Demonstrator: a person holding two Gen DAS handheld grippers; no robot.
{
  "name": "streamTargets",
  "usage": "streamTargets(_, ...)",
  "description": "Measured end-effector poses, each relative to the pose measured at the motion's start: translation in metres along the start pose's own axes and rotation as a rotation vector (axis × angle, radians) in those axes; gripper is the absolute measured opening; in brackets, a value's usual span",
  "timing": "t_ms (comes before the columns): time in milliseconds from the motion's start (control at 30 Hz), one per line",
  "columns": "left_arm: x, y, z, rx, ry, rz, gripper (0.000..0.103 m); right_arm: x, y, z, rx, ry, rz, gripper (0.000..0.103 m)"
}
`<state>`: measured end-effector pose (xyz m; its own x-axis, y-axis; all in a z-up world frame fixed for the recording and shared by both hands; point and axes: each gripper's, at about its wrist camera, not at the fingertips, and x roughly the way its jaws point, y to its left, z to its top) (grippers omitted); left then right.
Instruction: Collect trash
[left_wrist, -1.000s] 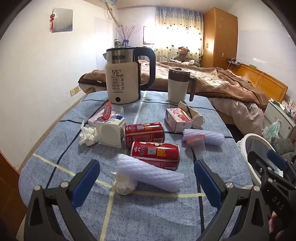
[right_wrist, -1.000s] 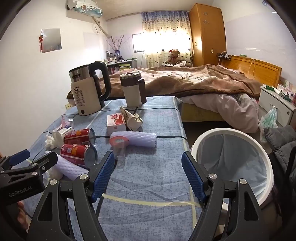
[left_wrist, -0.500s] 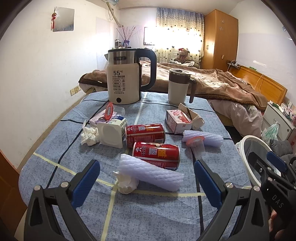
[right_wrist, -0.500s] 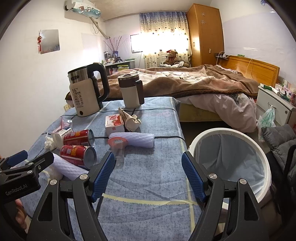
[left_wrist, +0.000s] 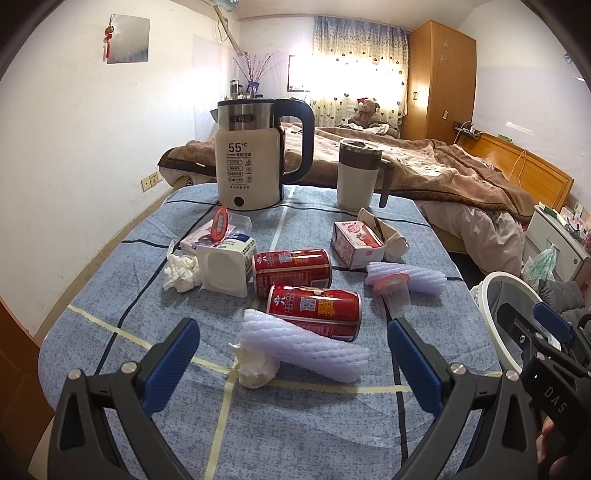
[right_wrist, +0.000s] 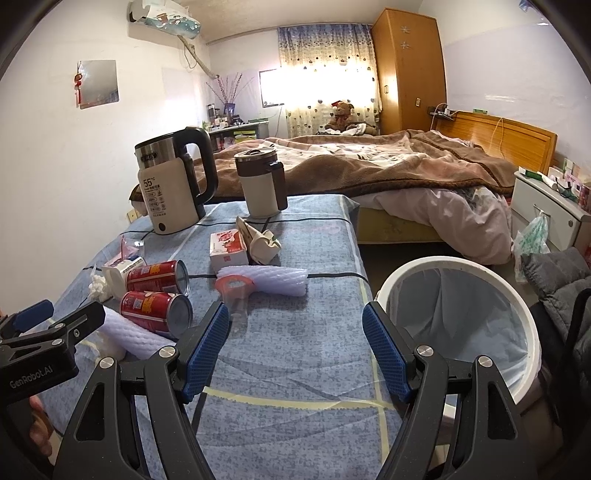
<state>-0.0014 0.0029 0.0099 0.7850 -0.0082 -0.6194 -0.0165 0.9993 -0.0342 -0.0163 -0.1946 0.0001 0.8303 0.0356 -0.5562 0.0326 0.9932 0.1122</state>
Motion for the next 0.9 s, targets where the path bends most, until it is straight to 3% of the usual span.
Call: streamTargets(900, -0.0041, -0.0019, 0.0000, 0.002, -0.005, 0.010, 0.103, -0.0023, -0.0009, -0.0008, -0.004, -0.009, 0.001, 0.075)
